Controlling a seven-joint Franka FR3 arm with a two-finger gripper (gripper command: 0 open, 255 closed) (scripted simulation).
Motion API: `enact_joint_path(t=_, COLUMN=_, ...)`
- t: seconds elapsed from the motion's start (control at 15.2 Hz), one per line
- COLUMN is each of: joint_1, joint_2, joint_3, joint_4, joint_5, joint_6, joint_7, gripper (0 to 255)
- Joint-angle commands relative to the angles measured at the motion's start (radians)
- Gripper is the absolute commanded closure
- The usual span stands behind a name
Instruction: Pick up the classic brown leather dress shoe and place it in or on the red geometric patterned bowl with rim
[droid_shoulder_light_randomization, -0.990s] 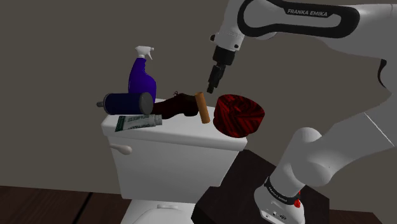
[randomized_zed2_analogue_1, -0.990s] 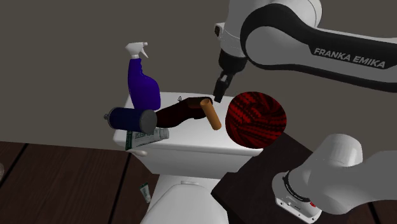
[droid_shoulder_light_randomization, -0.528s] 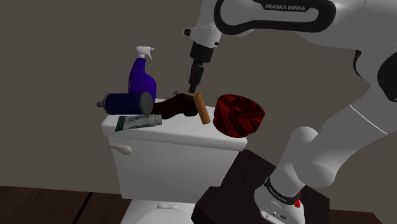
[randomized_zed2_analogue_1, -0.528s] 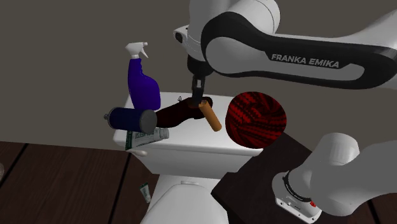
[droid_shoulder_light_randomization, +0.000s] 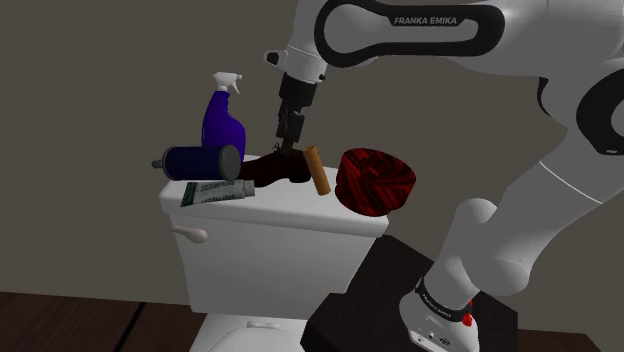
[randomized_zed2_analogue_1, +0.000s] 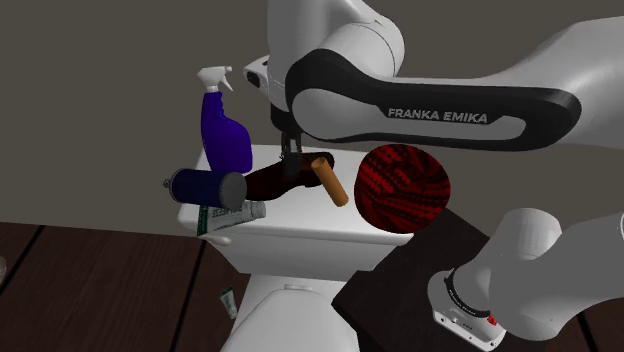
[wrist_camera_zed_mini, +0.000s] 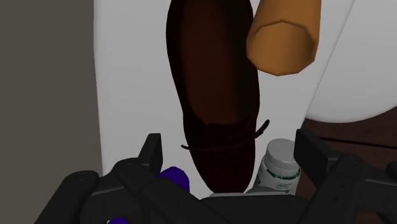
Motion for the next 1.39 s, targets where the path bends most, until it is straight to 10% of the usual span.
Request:
enact_joint_path(t=0.0, joint_1=0.001, joint_2=0.004, joint_3=0.002, joint_4=-0.023, joint_5=0.001, joint_6=0.027, joint_7=-0.001, gripper=0)
enact_joint_path(t=0.59, joint_1=0.002, joint_2=0.008, joint_3=0.003, joint_4=-0.040, joint_5=0.002, joint_6=0.048, joint_7=-0.001, gripper=0)
enact_joint_path(t=0.66, joint_1=0.002, joint_2=0.008, joint_3=0.003, joint_4=-0.040, joint_5=0.002, joint_6=0.048, joint_7=-0.001, gripper=255)
enact_joint_path(t=1.32, joint_1=0.002, joint_2=0.007, joint_3=0.003, joint_4=-0.028, joint_5=0.001, joint_6=0.035, joint_7=0.000, gripper=255)
